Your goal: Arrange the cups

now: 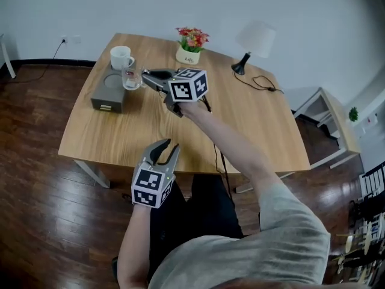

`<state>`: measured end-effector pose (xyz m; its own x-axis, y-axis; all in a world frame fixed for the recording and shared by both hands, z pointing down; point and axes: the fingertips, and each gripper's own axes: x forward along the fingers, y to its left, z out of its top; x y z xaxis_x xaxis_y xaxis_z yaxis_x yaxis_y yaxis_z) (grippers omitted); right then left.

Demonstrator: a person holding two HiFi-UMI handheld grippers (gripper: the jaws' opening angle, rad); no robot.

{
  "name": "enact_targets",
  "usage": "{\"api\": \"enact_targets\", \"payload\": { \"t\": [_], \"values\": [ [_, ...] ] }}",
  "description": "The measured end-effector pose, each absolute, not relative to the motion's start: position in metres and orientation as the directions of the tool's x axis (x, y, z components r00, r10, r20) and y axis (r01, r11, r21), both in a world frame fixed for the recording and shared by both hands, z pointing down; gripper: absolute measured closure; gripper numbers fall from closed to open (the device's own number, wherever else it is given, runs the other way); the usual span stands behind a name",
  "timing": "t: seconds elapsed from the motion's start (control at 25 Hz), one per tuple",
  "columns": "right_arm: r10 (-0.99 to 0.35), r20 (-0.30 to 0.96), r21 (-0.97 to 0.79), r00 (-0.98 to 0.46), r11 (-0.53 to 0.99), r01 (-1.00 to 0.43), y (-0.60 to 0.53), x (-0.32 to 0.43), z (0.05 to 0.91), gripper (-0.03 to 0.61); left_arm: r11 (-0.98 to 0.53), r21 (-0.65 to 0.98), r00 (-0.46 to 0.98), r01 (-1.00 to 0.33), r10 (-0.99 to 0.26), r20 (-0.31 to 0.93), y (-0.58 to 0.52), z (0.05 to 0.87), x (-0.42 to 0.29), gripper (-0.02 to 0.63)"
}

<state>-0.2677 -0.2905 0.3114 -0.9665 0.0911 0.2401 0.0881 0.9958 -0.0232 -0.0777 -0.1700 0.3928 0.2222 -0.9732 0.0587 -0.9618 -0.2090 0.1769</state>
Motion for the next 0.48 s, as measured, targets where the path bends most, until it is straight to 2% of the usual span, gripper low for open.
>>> {"api": "enact_targets", "payload": {
  "t": [0.2, 0.48],
  "values": [
    [0.107, 0.286, -0.002, -0.952, 0.994, 0.111, -0.281, -0.316, 0.328, 0.526, -0.205, 0.271, 0.214, -0.941, -0.977, 0.007, -0.165, 0.387, -0.087, 0.517],
    [0.108, 0.285, -0.016, -0.953, 0.994, 0.108, -0.283, -0.345, 0.339, 0.526, -0.219, 0.306, 0.224, -0.927, -0.974, -0.018, -0.159, 0.384, -0.09, 0.517]
  ]
}}
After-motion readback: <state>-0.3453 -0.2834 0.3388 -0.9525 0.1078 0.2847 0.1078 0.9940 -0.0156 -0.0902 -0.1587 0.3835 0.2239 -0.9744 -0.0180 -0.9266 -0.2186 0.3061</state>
